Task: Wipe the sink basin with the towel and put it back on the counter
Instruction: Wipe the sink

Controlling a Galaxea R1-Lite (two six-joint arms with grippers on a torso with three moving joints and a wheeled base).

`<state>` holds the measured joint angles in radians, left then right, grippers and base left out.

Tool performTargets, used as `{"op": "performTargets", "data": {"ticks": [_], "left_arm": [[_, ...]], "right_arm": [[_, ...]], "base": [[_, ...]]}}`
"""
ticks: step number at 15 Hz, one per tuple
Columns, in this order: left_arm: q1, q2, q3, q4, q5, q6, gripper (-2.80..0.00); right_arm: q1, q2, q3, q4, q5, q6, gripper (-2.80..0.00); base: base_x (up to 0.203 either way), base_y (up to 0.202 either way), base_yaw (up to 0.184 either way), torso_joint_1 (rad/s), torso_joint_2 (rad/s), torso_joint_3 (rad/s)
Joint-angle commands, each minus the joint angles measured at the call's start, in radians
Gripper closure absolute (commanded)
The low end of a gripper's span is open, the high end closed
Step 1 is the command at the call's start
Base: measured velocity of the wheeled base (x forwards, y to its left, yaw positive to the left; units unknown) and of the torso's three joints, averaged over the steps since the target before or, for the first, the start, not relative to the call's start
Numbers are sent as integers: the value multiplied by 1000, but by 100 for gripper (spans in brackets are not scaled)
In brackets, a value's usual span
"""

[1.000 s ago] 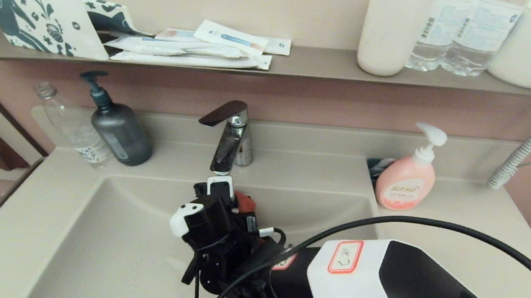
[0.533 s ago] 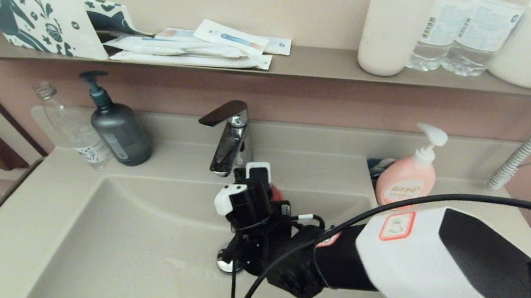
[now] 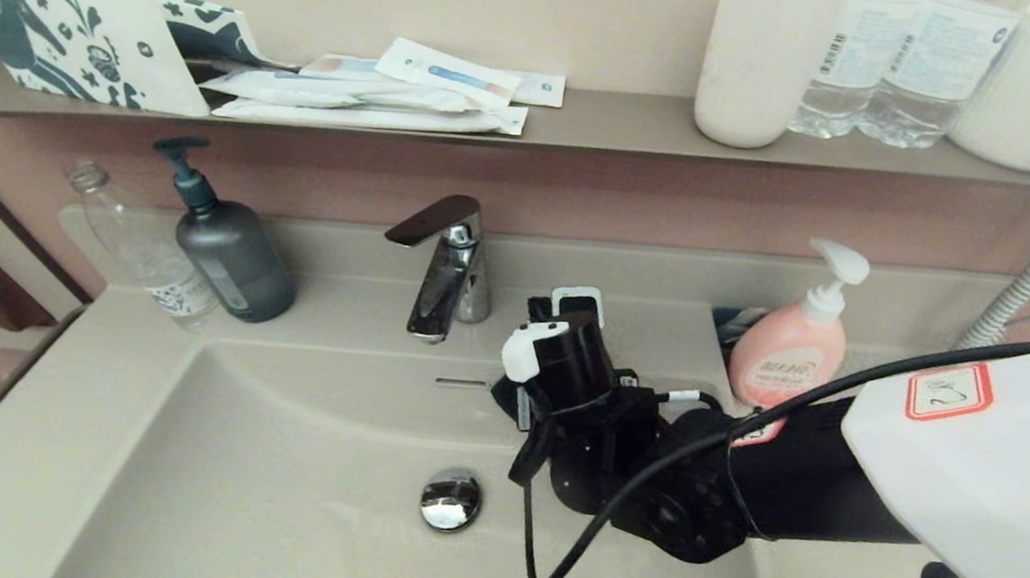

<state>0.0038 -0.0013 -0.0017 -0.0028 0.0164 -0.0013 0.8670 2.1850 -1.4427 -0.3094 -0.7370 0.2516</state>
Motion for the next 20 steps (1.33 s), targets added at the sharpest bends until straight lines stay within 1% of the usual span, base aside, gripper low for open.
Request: {"op": "performTargets", "data": {"ticks": [1,2,6,9,16,18,20], "left_arm": [[1,1,0,0,0,0,0],[1,1,0,0,0,0,0],[1,1,0,0,0,0,0],[1,1,0,0,0,0,0],[1,1,0,0,0,0,0],[1,1,0,0,0,0,0],[1,1,0,0,0,0,0]], "right_arm": [[-2,-37,64,2,-4,-10,0],[-6,-55,105,0,-4,-23,0],[-61,-126,159,3,-5,-41,0],[-113,-199,256,3,-5,-70,0],[-182,-377,426,7,-4,-137,0],[-188,-414,487,13,-4,-153,0],[-188,-454,557,65,-3,-161,0]], "base": [[0,0,0,0,0,0],[0,0,0,0,0,0],[0,0,0,0,0,0],[0,0,0,0,0,0],[0,0,0,0,0,0],[0,0,0,0,0,0],[0,0,0,0,0,0]]}}
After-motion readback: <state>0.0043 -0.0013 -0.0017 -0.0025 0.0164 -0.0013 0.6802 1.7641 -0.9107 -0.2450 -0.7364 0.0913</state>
